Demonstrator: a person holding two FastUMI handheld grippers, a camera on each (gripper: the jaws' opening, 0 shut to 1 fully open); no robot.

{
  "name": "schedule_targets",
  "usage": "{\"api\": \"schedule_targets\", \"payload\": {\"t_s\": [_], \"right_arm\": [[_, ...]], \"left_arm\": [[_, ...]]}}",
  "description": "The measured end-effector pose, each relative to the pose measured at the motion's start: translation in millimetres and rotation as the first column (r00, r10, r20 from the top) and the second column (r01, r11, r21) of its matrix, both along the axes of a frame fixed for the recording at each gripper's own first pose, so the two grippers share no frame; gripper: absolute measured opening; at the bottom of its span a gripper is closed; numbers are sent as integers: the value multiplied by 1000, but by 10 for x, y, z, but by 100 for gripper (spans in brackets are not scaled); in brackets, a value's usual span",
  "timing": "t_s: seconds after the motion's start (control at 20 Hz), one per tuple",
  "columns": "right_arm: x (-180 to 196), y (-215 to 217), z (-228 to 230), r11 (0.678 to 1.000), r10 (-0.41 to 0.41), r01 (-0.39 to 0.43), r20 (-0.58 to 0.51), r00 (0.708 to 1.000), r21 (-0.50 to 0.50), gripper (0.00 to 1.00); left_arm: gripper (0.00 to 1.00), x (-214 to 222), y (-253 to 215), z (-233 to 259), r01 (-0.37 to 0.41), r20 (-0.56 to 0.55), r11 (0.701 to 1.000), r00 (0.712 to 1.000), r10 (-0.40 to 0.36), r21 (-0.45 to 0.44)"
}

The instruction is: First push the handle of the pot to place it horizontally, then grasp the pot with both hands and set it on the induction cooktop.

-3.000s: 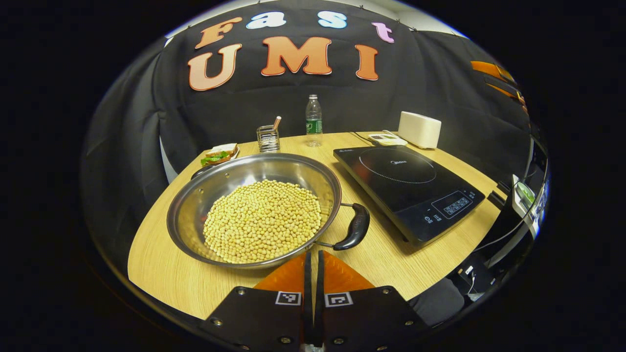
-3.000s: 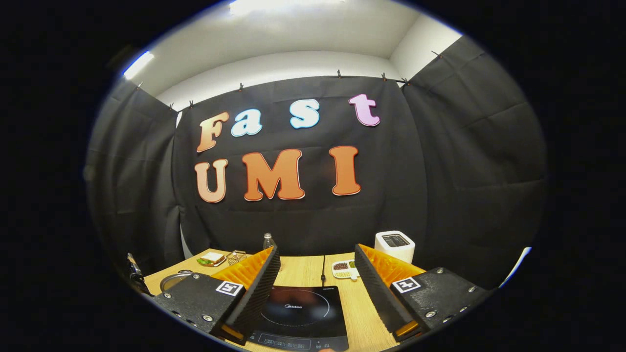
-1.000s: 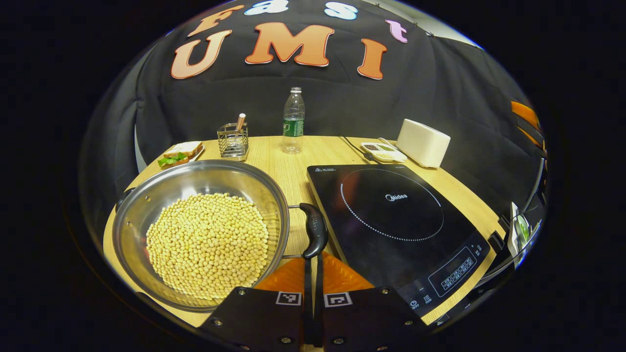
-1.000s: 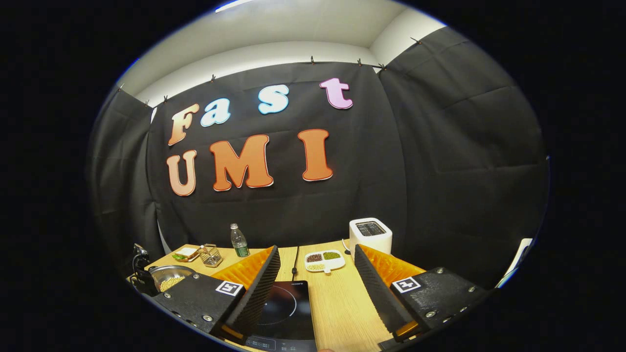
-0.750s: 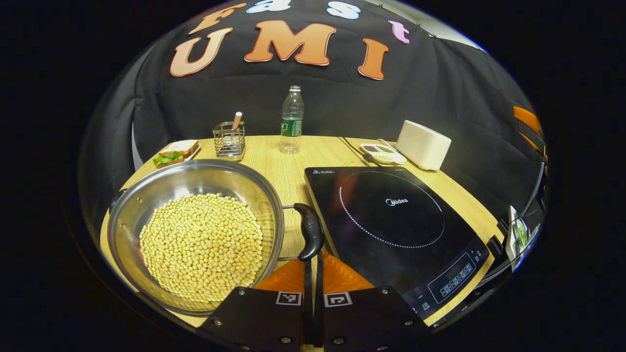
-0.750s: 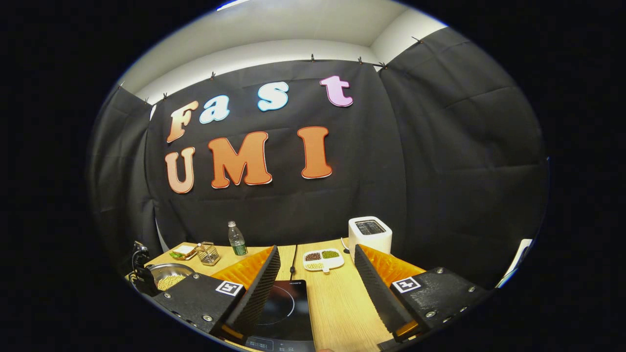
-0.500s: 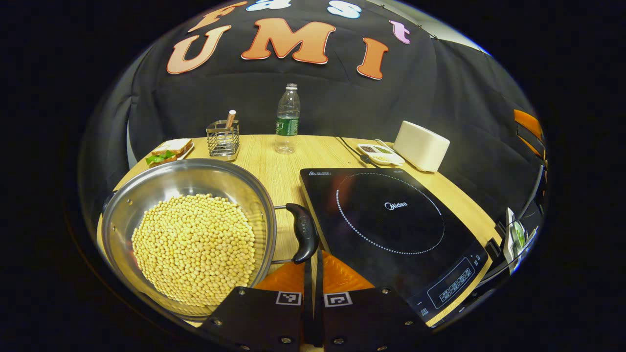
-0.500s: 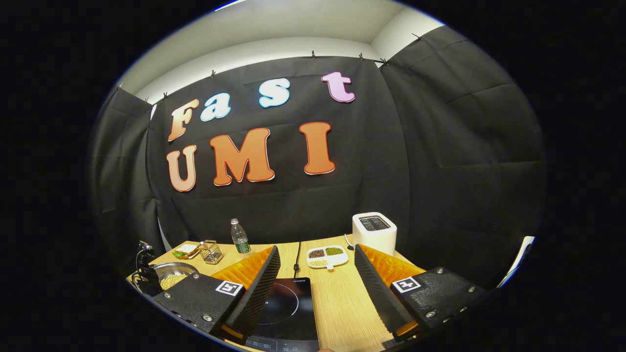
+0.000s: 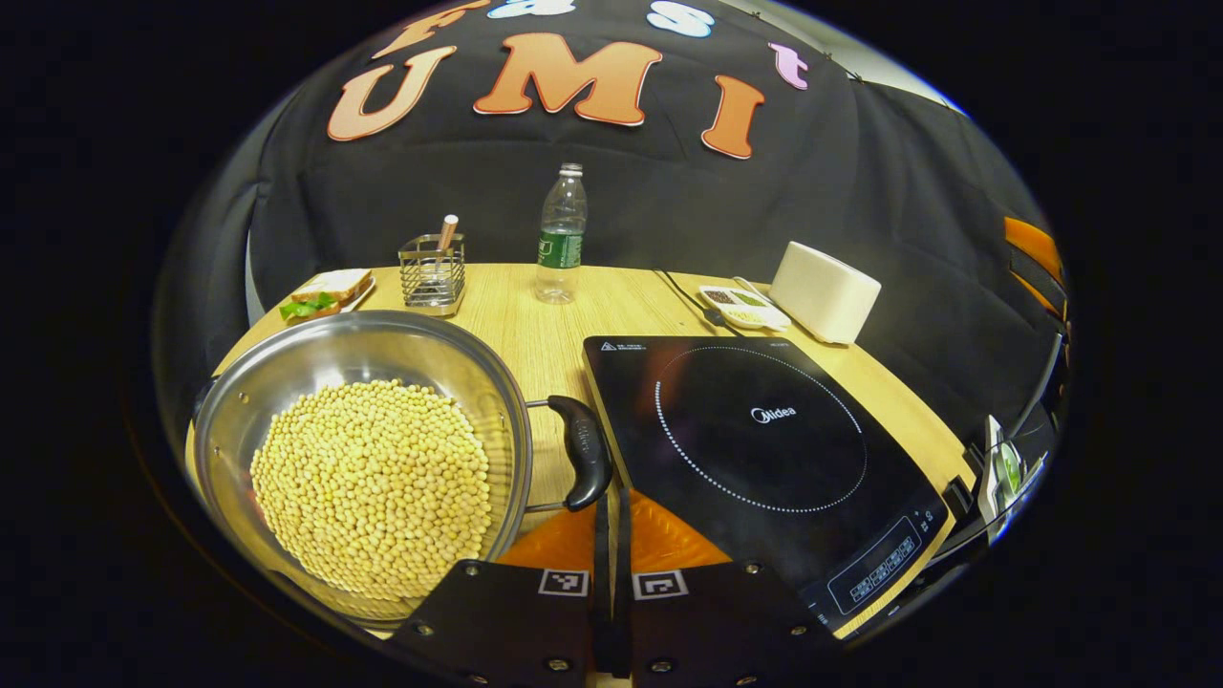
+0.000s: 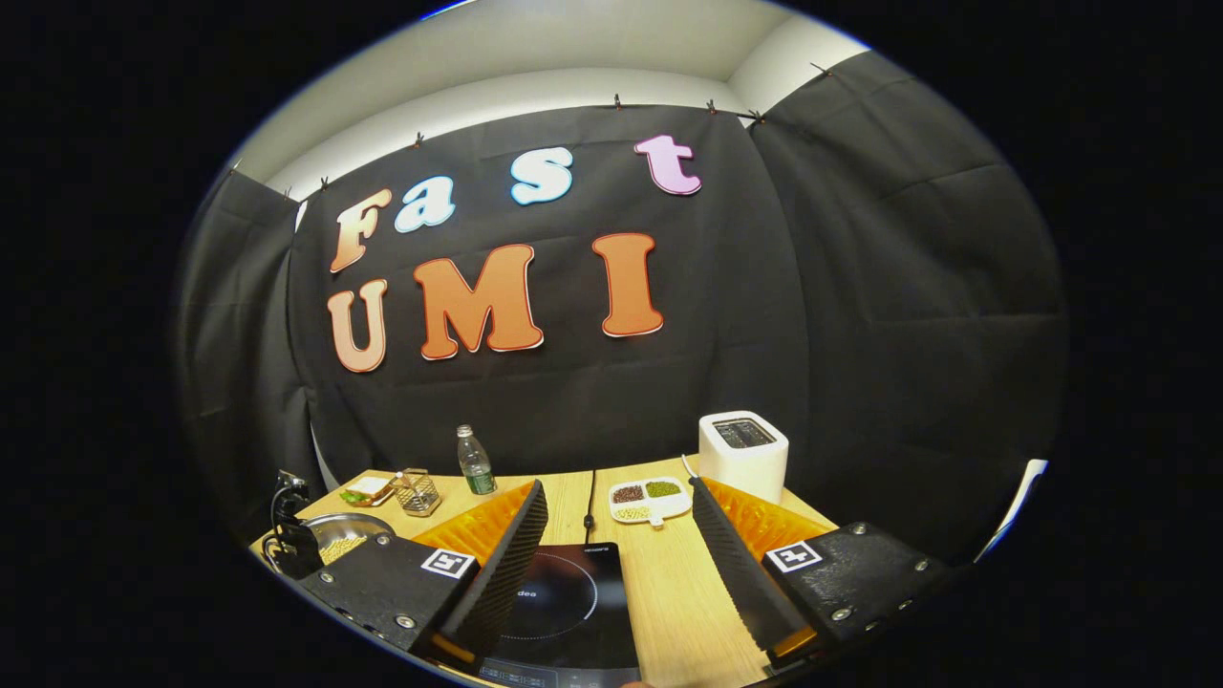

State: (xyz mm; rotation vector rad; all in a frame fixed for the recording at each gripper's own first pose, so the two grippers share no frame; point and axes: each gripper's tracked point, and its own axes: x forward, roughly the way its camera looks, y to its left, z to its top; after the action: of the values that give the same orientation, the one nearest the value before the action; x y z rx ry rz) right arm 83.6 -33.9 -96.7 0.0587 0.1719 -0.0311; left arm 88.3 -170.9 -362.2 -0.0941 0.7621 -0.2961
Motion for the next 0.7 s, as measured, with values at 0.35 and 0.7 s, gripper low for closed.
{"api": "schedule_targets", "payload": {"t_s": [0.35, 0.7], "right_arm": [[-44, 325, 61, 1000, 13, -13, 9, 1000, 12, 95], [-16, 826, 43, 1000, -2, 2, 15, 1000, -15, 95]], "left_arm": [[2, -290, 100, 537, 41, 102, 996, 994, -33, -74], [2, -149, 1280, 1316, -100, 308, 995, 946, 105, -31]]}}
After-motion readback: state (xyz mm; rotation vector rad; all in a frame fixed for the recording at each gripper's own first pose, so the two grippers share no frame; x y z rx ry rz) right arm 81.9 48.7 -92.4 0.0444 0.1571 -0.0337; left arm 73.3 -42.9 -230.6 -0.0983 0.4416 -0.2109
